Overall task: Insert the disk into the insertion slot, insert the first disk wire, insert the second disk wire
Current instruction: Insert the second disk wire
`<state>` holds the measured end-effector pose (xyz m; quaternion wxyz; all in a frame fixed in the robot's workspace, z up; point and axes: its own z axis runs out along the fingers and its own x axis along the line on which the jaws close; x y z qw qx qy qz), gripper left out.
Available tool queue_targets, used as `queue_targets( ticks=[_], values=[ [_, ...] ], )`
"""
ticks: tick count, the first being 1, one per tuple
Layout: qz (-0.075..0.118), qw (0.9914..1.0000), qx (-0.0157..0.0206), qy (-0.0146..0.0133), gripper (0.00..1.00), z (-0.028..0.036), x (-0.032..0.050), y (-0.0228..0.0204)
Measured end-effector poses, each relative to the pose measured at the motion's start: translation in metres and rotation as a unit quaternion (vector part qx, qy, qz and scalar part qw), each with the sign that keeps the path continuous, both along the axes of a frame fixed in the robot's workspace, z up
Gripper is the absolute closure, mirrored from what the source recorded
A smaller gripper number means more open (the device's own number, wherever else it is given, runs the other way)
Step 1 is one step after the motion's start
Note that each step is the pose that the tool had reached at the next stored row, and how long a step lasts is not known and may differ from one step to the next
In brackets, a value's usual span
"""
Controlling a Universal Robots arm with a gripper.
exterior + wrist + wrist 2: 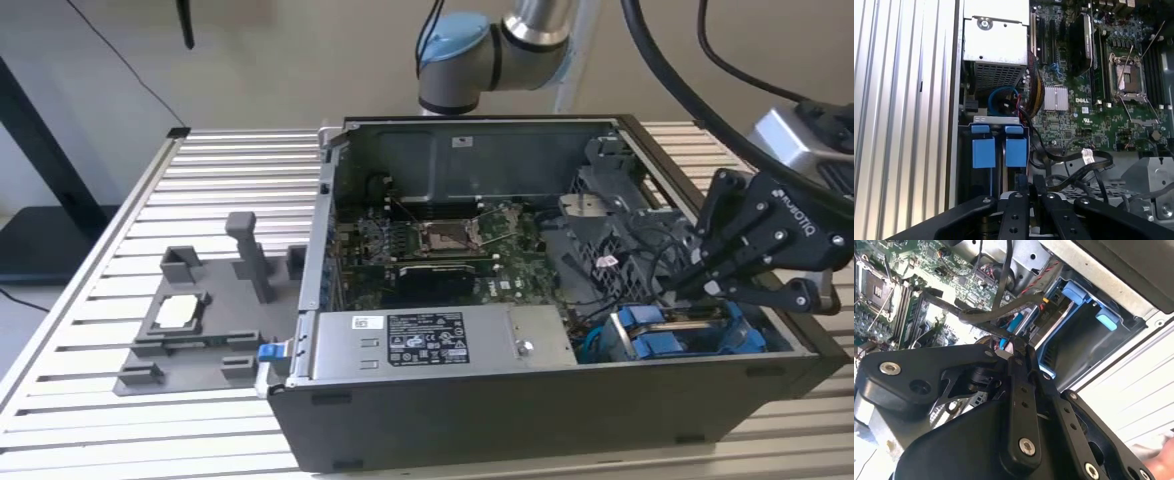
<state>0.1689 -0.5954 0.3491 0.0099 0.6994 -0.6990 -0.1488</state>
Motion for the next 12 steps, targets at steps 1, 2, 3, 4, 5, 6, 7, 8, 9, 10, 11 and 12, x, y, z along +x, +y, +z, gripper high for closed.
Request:
queue_targets(
  ticks=[1,2,3,4,5,6,7,8,9,10,11,12],
  values=[
    [0.000,1.00000,0.0000,0.0000,0.84,-0.0007,0.0001,-0.0001],
    [0.000,1.00000,0.0002,0.0000,0.84,-0.0015,0.0003,-0.0004],
    [0.000,1.00000,0.0007,0.0000,0.84,-0.0022,0.0009,-0.0008],
    [0.000,1.00000,0.0016,0.0000,0.84,-0.0030,0.0015,-0.0013],
    [0.000,1.00000,0.0025,0.0000,0.84,-0.0038,0.0022,-0.0020],
    [0.000,1.00000,0.0030,0.0000,0.84,-0.0044,0.0028,-0.0025],
    [-0.001,0.99999,0.0033,0.0000,0.84,-0.0051,0.0033,-0.0030],
    [-0.004,0.99999,0.0034,0.0000,0.84,-0.0060,0.0034,-0.0031],
    [-0.006,0.99997,0.0034,0.0000,0.84,-0.0068,0.0036,-0.0032],
    [-0.009,0.99995,0.0034,0.0000,0.84,-0.0075,0.0038,-0.0033],
    [-0.012,0.99992,0.0035,-0.0001,0.84,-0.0082,0.0041,-0.0033],
    [-0.015,0.99988,0.0039,-0.0001,0.84,-0.0090,0.0043,-0.0033]
  ],
)
